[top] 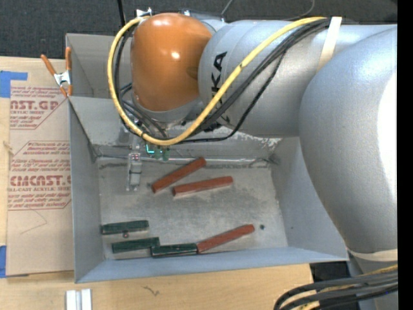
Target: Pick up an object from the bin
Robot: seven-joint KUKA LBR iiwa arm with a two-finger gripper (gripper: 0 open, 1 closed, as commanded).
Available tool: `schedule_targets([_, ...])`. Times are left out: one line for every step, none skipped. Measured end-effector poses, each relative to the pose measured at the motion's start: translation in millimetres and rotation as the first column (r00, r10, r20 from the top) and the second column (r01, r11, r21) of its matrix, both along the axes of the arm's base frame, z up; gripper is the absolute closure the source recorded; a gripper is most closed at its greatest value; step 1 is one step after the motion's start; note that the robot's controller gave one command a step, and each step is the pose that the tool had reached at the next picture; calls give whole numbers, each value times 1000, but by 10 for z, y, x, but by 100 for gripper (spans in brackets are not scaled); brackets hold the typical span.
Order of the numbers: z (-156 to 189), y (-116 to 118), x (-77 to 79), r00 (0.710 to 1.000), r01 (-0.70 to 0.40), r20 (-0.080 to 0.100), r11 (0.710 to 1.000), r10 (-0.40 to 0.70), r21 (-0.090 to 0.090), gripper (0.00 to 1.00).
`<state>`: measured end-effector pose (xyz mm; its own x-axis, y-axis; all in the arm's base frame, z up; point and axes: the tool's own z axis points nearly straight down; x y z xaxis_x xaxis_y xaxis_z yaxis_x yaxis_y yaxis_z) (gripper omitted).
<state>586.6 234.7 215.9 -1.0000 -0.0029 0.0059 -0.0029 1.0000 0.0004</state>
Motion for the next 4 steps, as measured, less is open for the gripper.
schedule_targets([-1501, -161, -262, 985, -173, 0, 985, 173, -1, 0])
schedule_targets([-1455, -80, -404, 896, -444, 9, 896, 444, 1, 0])
schedule_targets([-941, -107, -532, 602, -799, 11, 602, 799, -1, 0])
schedule_targets([-1289, -6, -1051, 741, -671, 7, 741, 671, 2, 0])
